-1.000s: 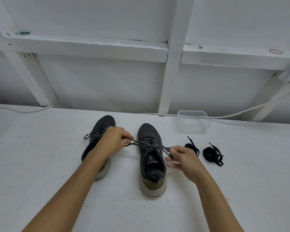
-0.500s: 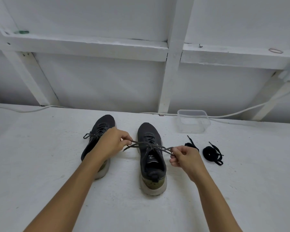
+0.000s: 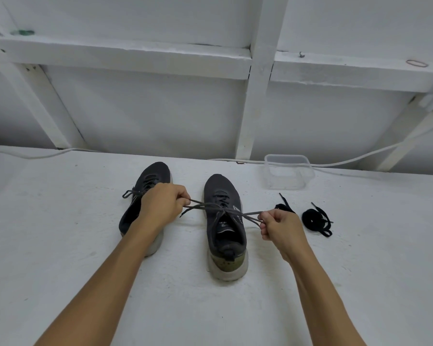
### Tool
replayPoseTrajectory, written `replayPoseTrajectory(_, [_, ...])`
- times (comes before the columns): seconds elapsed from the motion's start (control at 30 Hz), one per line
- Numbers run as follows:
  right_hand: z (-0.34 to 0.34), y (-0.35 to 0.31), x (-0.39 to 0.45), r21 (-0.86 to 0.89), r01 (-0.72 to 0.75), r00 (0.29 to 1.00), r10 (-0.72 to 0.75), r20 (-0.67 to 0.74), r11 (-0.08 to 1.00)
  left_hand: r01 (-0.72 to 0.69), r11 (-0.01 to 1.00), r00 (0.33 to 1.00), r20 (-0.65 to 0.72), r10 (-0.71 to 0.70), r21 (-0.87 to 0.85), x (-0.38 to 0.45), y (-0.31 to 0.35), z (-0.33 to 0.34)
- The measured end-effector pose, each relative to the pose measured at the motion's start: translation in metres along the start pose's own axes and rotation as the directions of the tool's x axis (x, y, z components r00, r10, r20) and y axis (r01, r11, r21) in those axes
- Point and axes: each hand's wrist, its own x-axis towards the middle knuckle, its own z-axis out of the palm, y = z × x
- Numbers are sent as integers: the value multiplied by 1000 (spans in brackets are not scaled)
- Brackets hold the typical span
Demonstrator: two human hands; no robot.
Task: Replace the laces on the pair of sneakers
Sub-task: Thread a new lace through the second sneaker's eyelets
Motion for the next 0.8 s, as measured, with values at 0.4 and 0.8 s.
replayPoseTrajectory(0.4, [3, 1, -5, 49, 22, 997, -26, 70, 999, -57, 997, 998, -25, 56, -48, 2, 8, -2])
replayPoseTrajectory(0.8, [18, 17, -51, -63, 284, 959, -285, -9, 957, -73, 997, 830, -554, 61, -1, -73, -27, 0])
